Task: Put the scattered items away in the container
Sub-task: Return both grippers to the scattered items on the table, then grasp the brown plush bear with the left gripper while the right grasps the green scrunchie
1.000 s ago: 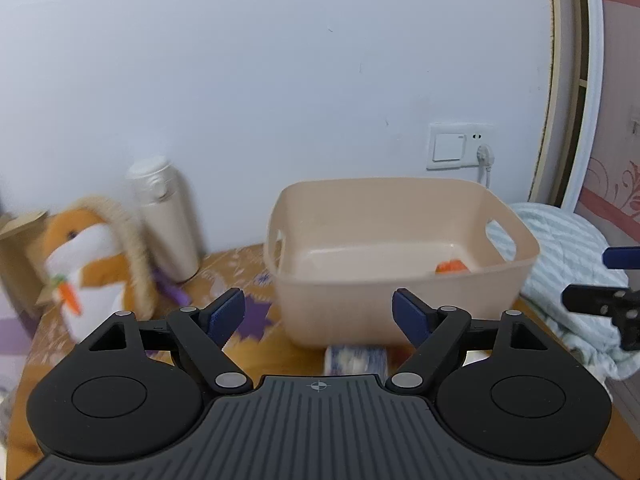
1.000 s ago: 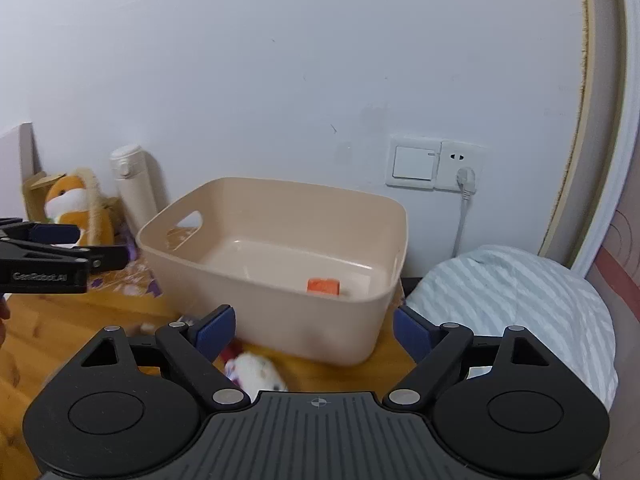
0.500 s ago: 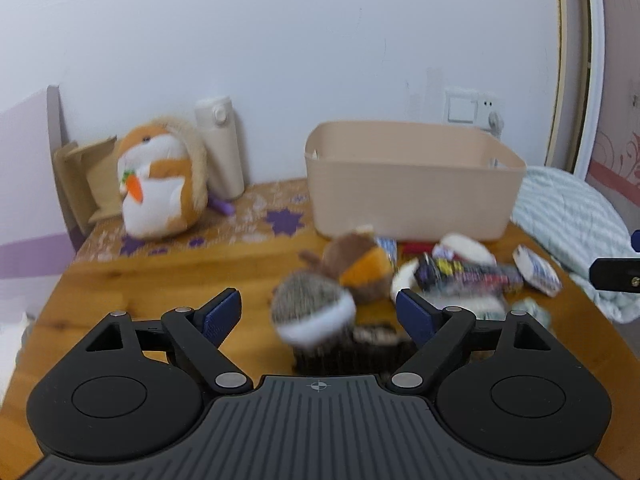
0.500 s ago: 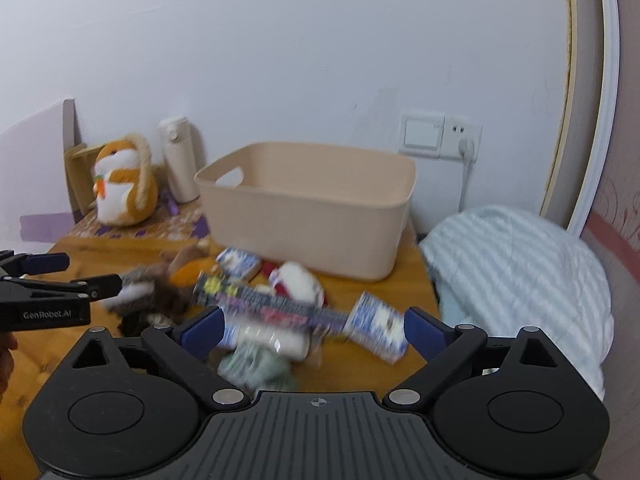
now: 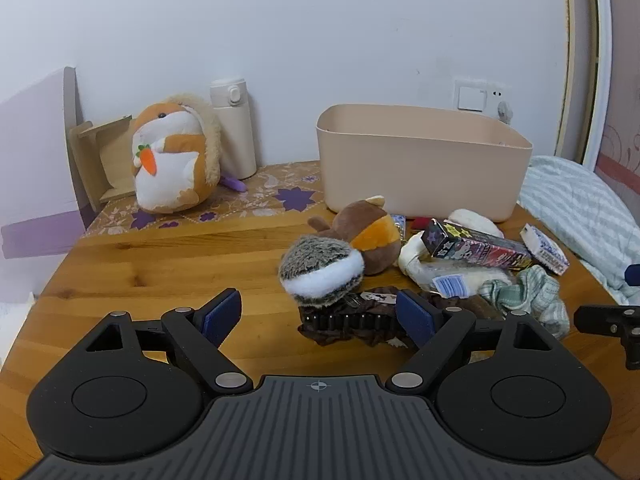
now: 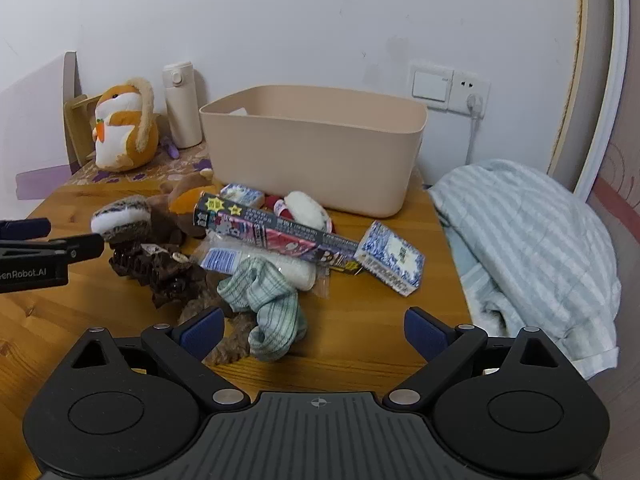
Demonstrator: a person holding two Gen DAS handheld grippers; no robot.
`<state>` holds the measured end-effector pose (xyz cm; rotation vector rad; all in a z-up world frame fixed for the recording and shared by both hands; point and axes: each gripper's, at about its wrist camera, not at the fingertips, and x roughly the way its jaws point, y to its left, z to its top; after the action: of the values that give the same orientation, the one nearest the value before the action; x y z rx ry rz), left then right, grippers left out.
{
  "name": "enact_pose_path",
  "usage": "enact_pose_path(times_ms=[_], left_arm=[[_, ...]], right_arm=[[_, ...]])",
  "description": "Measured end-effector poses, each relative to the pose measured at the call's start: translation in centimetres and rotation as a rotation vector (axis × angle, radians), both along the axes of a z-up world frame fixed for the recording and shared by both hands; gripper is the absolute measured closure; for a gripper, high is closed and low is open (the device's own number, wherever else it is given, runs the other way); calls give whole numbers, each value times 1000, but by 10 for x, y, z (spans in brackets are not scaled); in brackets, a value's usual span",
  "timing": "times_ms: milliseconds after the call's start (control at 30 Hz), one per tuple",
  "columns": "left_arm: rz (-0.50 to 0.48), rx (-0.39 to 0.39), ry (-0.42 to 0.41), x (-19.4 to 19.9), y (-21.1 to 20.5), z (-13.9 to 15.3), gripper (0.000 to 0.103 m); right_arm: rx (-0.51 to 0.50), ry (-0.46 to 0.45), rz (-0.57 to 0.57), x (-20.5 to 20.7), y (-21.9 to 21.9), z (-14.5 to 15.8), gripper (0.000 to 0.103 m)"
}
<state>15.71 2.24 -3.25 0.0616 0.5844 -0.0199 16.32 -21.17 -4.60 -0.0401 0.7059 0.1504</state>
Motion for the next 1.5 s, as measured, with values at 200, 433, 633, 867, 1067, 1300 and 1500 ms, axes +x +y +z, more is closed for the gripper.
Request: enact_pose_path(times_ms=[200,433,633,867,1067,1300,1500], left_arm=[[-5,-24,-3,15,6,-9,17],[12,-50,13,43,14,-14,17],[24,-54,30,64,9,-21,17],[8,-28,26,90,7,-22,17],[-143,109,71,120,-1,-18,17],[-363,191,200,153,-10,-28,17],[-436,193,284,175,-18,-40,17]], right_arm=[[4,13,27,12,8,-11,6],[-25,24,35,30,18,-22,15],[-20,45,23,44,17,-32,19],[-13,49,8,53,12,-35,22],[-8,50,-6,59,6,-36,23],[-1,62,-9,64,0,-38,27],[2,74,-18,67,-1,-40,31]])
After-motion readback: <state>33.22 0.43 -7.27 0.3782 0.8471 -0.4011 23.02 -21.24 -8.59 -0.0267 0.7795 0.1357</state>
